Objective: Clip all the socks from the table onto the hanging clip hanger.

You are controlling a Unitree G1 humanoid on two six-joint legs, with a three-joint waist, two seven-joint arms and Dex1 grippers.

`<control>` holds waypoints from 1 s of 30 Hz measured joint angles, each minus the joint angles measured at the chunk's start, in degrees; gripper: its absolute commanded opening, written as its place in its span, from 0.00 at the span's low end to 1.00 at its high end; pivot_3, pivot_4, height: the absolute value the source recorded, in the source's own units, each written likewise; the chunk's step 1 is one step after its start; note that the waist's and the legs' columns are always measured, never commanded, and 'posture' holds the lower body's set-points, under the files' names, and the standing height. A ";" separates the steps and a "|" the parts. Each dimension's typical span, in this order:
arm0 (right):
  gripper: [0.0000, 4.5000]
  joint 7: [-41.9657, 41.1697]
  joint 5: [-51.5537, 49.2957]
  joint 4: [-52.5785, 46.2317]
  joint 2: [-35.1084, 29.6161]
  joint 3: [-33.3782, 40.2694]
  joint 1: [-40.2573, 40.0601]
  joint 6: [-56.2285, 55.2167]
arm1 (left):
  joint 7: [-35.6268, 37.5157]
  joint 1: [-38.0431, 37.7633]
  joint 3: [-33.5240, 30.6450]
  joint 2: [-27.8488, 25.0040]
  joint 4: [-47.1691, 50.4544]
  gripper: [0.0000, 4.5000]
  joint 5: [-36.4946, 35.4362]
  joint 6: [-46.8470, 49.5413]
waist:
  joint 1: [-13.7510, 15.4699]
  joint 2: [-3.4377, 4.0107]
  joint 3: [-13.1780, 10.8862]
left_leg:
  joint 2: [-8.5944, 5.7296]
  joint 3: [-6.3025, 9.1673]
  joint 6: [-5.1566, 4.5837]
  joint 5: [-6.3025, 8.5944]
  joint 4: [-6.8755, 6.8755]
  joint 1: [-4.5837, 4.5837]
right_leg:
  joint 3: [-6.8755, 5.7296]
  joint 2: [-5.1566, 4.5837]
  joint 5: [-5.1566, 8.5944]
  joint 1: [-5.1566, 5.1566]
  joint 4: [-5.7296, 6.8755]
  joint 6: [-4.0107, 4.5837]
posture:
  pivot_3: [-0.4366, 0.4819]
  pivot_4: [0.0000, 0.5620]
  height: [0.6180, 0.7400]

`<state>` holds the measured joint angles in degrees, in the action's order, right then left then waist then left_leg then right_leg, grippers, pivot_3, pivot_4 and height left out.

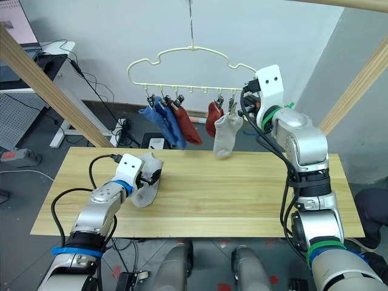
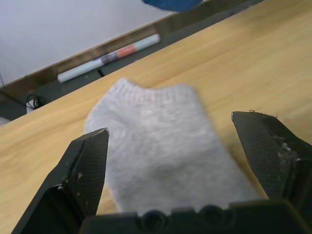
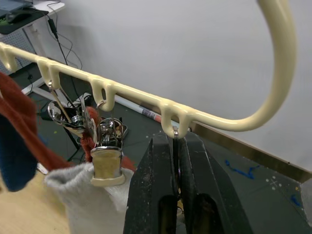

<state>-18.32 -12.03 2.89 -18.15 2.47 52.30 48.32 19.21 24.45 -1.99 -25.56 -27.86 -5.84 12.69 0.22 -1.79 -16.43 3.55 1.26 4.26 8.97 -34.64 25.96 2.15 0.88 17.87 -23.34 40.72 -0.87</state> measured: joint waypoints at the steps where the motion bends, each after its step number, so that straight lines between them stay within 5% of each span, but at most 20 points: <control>1: 0.00 0.22 -0.07 -0.37 0.01 0.20 -0.05 0.32 | 0.12 0.96 -0.08 0.13 -2.04 1.00 0.17 -0.38 | -0.06 0.00 0.00 | 0.01 -0.01 0.00 0.00 -0.01 0.00 | 0.00 0.00 0.00 0.00 -0.01 0.00 | 0.52 0.43 1.00; 5: 0.00 1.00 -0.33 -1.28 0.01 0.68 -0.25 1.22 | 2.08 4.03 -0.19 -0.03 -7.90 1.00 0.48 0.41 | -0.12 0.00 0.00 | 0.00 -0.01 0.00 0.00 -0.01 0.00 | -0.03 0.00 0.00 0.00 0.02 0.00 | 0.52 0.43 1.00; 9: 0.00 1.49 -0.49 -1.81 0.07 0.73 -0.35 1.78 | 4.16 5.38 -1.22 -0.11 -9.94 0.82 0.16 1.84 | -0.18 -0.01 0.01 | 0.00 -0.03 0.00 0.00 -0.04 -0.03 | -0.04 0.00 0.00 0.00 0.08 0.00 | 0.52 0.43 1.00; 22: 0.00 2.05 -0.63 -1.89 0.46 0.73 -0.52 1.94 | 7.12 3.89 -1.62 -0.48 -7.81 0.00 0.60 1.91 | -0.16 -0.01 0.01 | 0.00 -0.01 0.00 0.00 -0.10 -0.04 | -0.01 0.00 0.00 0.02 0.14 0.00 | 0.54 0.45 1.00; 30: 0.00 2.08 -0.89 -0.58 0.62 1.07 -0.50 0.69 | 10.93 2.14 -0.81 1.45 -0.11 0.00 -0.79 5.14 | -0.12 -0.01 0.01 | 0.01 0.02 0.00 0.00 -0.10 -0.02 | -0.01 0.00 0.00 0.02 0.14 0.00 | 0.54 0.45 1.00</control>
<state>-16.23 -12.91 2.32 -17.53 3.54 51.81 49.01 30.14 26.59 -2.80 -24.11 -27.97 -6.63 17.84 0.10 -1.80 -16.41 3.56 1.28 4.27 8.96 -34.74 25.94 2.14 0.88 17.87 -23.32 40.85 -0.86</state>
